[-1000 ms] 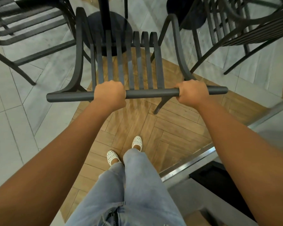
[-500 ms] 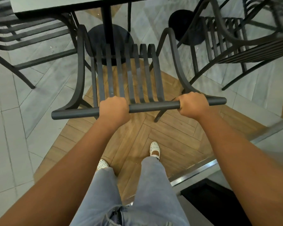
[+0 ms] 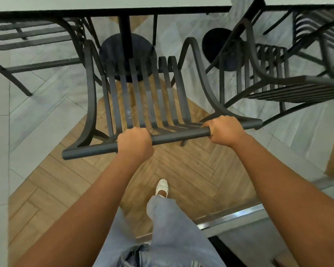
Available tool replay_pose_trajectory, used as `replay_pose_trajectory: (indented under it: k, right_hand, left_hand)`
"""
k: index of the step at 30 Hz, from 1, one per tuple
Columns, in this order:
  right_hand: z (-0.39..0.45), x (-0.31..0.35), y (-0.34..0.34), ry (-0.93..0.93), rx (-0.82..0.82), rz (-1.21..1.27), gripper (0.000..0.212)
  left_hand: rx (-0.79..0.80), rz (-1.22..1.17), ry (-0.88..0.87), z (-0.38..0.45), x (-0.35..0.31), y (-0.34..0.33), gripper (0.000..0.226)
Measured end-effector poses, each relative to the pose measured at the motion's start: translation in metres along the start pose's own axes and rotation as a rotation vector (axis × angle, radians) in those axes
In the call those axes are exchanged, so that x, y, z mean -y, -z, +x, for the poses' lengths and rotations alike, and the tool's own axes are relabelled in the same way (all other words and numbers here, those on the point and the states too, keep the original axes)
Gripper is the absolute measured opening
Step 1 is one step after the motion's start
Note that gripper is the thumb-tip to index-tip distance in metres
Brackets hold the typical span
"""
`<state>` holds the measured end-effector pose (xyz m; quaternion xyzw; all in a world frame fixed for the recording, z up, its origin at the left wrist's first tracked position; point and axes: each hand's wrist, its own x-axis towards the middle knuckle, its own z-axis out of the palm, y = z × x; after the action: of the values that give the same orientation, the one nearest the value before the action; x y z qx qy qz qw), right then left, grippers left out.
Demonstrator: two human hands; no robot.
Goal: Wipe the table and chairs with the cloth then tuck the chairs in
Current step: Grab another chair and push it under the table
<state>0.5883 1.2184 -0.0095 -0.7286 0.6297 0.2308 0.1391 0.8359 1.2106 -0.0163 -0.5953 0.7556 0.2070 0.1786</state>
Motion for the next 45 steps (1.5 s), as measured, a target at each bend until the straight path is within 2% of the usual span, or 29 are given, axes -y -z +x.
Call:
replay_pose_trajectory:
  k: [5,10,16,34,45]
  right_hand:
    - [0.02,-0.029,0.007,0.047,-0.023,-0.003,0.031]
    - [0.043,-0.04,0.018,0.084,-0.046,-0.039,0.029]
    - [0.073,-0.039,0.042,0.07,-0.026,-0.045,0.021]
    - [0.149,-0.048,0.068,0.113,-0.109,-0.057,0.013]
    - [0.172,-0.038,0.088,0.101,-0.107,-0.03,0.021]
  left_hand:
    - [-0.045,0.01,0.039,0.018,-0.019,0.006,0.011]
    - [-0.022,0.025,0.078,0.041,-0.021,0.017,0.014]
    - [-0.052,0.081,0.073,0.069,-0.008,0.034,0.008]
    - [-0.105,0.123,0.104,0.132,0.018,0.065,0.011]
    - [-0.129,0.155,0.112,0.158,0.038,0.082,0.014]
